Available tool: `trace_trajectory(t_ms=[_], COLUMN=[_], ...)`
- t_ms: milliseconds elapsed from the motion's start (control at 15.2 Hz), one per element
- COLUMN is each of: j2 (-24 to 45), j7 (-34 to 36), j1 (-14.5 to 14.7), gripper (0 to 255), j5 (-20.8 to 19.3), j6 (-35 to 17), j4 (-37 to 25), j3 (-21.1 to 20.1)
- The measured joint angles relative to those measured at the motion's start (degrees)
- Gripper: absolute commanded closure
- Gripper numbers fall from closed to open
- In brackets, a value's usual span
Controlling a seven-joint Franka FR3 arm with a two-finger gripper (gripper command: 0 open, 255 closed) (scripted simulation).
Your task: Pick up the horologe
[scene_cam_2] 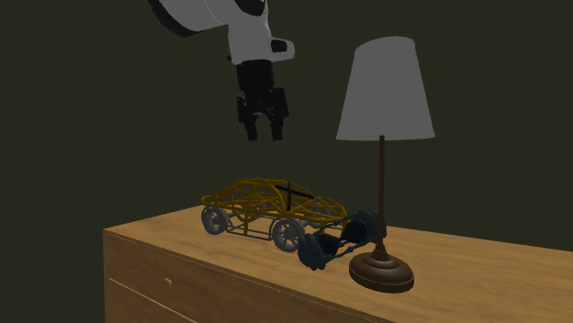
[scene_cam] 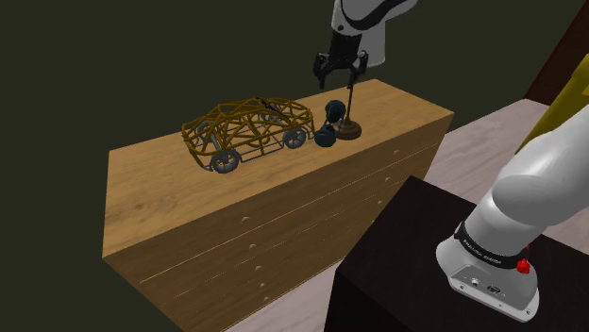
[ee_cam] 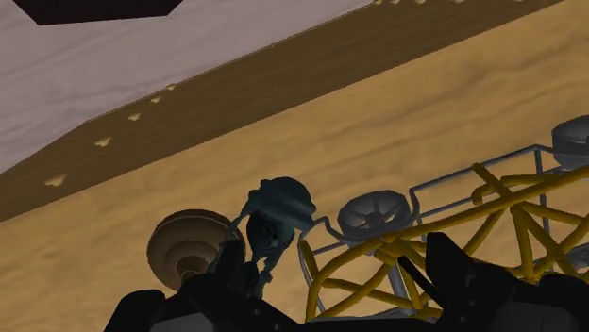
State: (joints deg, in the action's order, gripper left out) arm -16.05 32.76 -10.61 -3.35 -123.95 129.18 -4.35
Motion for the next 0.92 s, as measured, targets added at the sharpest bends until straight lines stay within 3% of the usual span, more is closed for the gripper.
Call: trace_trajectory(t_ms=[594, 924], j2=[17.8, 27.4], j7=[13.6, 20.9], j1=[-3.5, -4.0], gripper=[0, 0], j5=[-5.8, -8.4], j6=[-7.6, -9.5], j4=[-8.0, -14.4], j3=[0.5, 2.0])
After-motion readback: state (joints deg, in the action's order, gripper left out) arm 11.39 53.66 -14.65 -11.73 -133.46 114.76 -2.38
